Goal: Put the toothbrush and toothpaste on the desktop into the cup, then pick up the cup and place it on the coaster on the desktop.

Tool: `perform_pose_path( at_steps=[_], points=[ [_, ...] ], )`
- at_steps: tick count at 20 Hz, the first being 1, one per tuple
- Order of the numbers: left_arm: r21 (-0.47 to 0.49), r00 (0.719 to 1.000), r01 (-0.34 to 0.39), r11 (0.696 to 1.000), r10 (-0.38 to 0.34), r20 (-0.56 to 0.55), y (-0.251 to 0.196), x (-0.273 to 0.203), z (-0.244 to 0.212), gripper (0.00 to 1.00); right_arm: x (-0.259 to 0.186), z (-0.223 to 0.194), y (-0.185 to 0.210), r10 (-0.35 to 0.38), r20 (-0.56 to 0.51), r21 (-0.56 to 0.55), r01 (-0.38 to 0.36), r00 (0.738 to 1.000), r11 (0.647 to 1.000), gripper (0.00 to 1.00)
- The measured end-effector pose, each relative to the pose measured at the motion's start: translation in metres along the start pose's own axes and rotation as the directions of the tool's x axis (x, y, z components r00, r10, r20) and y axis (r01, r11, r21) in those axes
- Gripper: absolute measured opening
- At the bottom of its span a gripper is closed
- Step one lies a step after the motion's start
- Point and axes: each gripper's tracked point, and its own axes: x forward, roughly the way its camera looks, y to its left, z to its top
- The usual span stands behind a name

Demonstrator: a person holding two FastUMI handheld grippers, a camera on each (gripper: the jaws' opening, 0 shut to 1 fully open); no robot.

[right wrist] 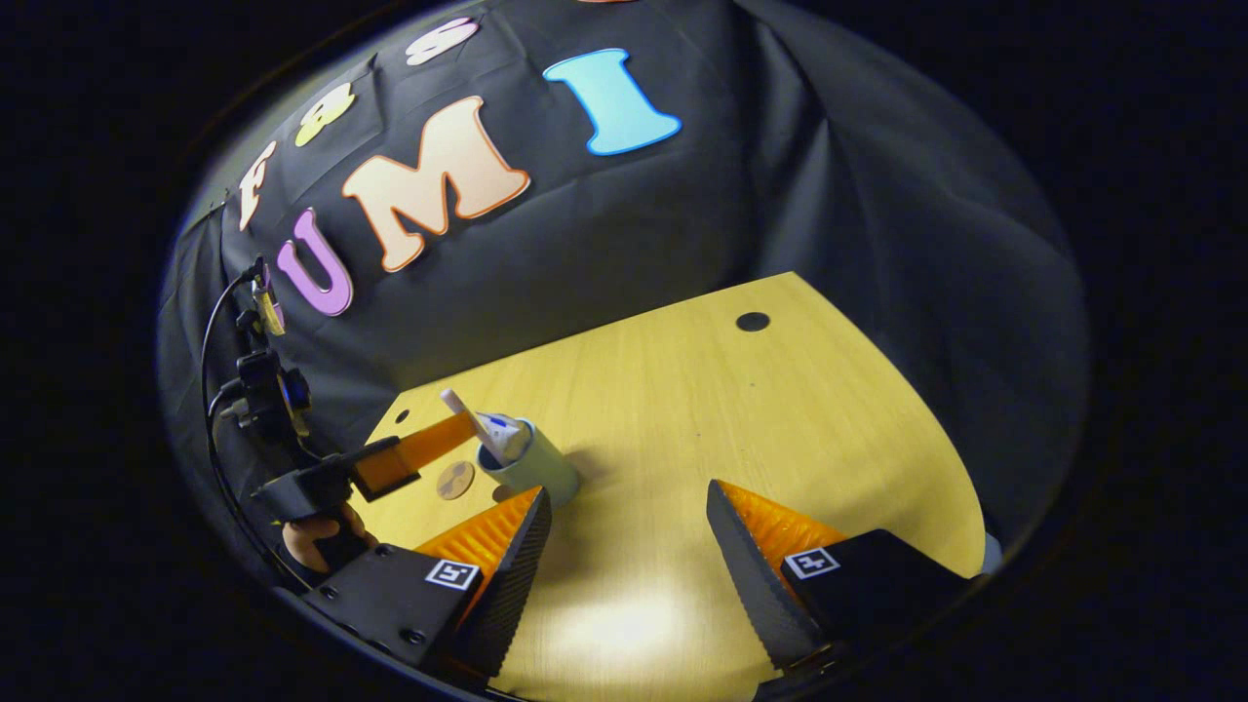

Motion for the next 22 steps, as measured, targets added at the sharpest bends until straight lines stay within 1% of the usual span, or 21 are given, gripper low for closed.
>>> perform_pose_path(
  at_steps=[2,4,5,6,7,8,9,10,13,14,15,16,19,21,22],
  points=[
    [0.002,0.999,-0.047,0.999,0.047,0.002,0.007,-0.012,-0.004,0.21,0.009,-0.004,0.015,0.044,-0.047,-0.033,-0.045,0.998,0.998,0.98],
    [0.011,0.994,-0.108,0.994,0.108,0.035,0.022,-0.033,-0.001,0.55,0.018,-0.009,0.031,0.08,-0.099,-0.061,-0.087,0.992,0.994,0.98],
    [0.018,0.987,-0.151,0.988,0.15,0.059,0.034,-0.046,0.002,0.72,0.025,-0.014,0.039,0.083,-0.136,-0.081,-0.094,0.987,0.992,0.94],
    [0.027,0.98,-0.182,0.983,0.179,0.083,0.045,-0.058,0.005,0.89,0.032,-0.016,0.047,0.082,-0.167,-0.096,-0.099,0.983,0.99,0.98],
    [0.04,0.972,-0.216,0.976,0.211,0.109,0.058,-0.072,0.009,0.99,0.038,-0.019,0.055,0.081,-0.201,-0.112,-0.105,0.976,0.988,0.99],
    [0.053,0.962,-0.251,0.967,0.243,0.125,0.072,-0.085,0.01,0.98,0.043,-0.022,0.065,0.074,-0.232,-0.127,-0.105,0.97,0.986,0.99],
    [0.066,0.956,-0.274,0.959,0.265,0.123,0.083,-0.098,0.008,0.95,0.051,-0.024,0.073,0.061,-0.26,-0.14,-0.1,0.964,0.985,0.99],
    [0.071,0.951,-0.294,0.953,0.284,0.12,0.095,-0.112,0.004,0.95,0.058,-0.028,0.08,0.059,-0.291,-0.146,-0.106,0.955,0.984,0.99],
    [0.06,0.938,-0.338,0.939,0.331,0.103,0.134,-0.145,-0.01,0.95,0.079,-0.047,0.093,0.014,-0.391,-0.174,-0.089,0.92,0.981,0.99],
    [0.045,0.934,-0.353,0.935,0.348,0.085,0.148,-0.154,-0.018,0.95,0.089,-0.053,0.096,-0.003,-0.423,-0.175,-0.078,0.906,0.981,0.99],
    [0.025,0.931,-0.36,0.933,0.357,0.08,0.157,-0.164,-0.023,0.95,0.097,-0.059,0.097,-0.022,-0.449,-0.182,-0.067,0.893,0.981,0.94],
    [0.005,0.924,-0.377,0.926,0.375,0.074,0.168,-0.173,-0.027,0.95,0.108,-0.063,0.098,-0.046,-0.474,-0.2,-0.056,0.879,0.978,0.98],
    [-0.046,0.902,-0.427,0.903,0.429,0.051,0.202,-0.197,-0.041,0.95,0.134,-0.074,0.094,-0.124,-0.52,-0.282,-0.033,0.845,0.959,0.99],
    [-0.068,0.888,-0.455,0.888,0.458,0.039,0.22,-0.212,-0.047,0.95,0.148,-0.085,0.095,-0.151,-0.552,-0.306,-0.031,0.82,0.951,0.99],
    [-0.073,0.881,-0.468,0.881,0.471,0.036,0.228,-0.218,-0.048,0.95,0.152,-0.094,0.094,-0.168,-0.572,-0.319,-0.03,0.803,0.947,0.92]
  ],
)
